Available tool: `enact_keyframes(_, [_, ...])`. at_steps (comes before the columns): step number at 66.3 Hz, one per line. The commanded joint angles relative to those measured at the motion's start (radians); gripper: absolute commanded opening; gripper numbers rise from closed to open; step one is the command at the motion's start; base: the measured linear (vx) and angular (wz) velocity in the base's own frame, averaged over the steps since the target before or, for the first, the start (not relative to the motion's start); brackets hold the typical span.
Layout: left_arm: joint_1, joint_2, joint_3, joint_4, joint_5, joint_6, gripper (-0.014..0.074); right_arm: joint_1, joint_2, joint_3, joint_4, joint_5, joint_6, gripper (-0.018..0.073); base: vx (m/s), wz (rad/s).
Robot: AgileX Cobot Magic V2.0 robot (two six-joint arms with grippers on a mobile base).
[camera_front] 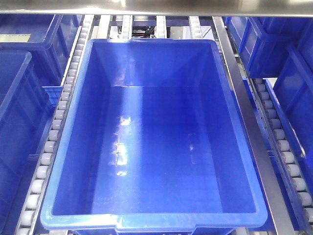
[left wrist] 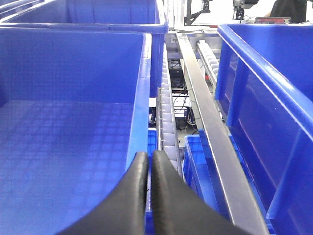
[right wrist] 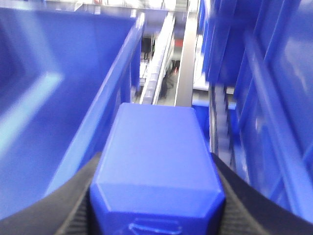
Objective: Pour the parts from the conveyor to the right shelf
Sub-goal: 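Stop in front of the empty blue bin on the shelf, then move the right gripper with the block over the blue bin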
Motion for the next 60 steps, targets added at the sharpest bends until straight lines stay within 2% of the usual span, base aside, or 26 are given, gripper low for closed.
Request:
enact_keyframes(1, [-0.005,0.017,-0.02,-0.008,-0.079,-0.008,-0.0006,0.004,0.114,-0.087,-0.01,-0.094,-0.005,-0.0005,0.0,0.0])
enact_keyframes(12, [-0.005,0.017,-0.02,-0.008,-0.079,-0.008,-0.0006,0.096,0.348,-0.219,-0.046,-0.092,0.014,-0.0005,0.0,0.0])
enact_keyframes(27, [-0.005,0.017,-0.02,-0.008,-0.079,-0.008,-0.0006,0.306,0.705,-0.458,-0.088,-0.049,0.101,-0.0005,0.0,0.0])
enact_keyframes(33, [-0.005,0.017,-0.02,-0.008,-0.079,-0.008,-0.0006,0.364,0.837,-0.556,-0.097,0.001,0.13,-0.0005,0.0,0.0])
enact_keyframes(51, [-0.005,0.017,-0.02,-0.008,-0.079,-0.008,-0.0006,0.489,1.177,-0.836,-0.104,0.194,0.15,-0.0005,0.0,0.0])
enact_keyframes(60, [-0.005,0.017,-0.02,-0.008,-0.079,-0.008,-0.0006,0.499,1.325,-0.969,-0.108,0.301,0.144,-0.0005,0.0,0.0])
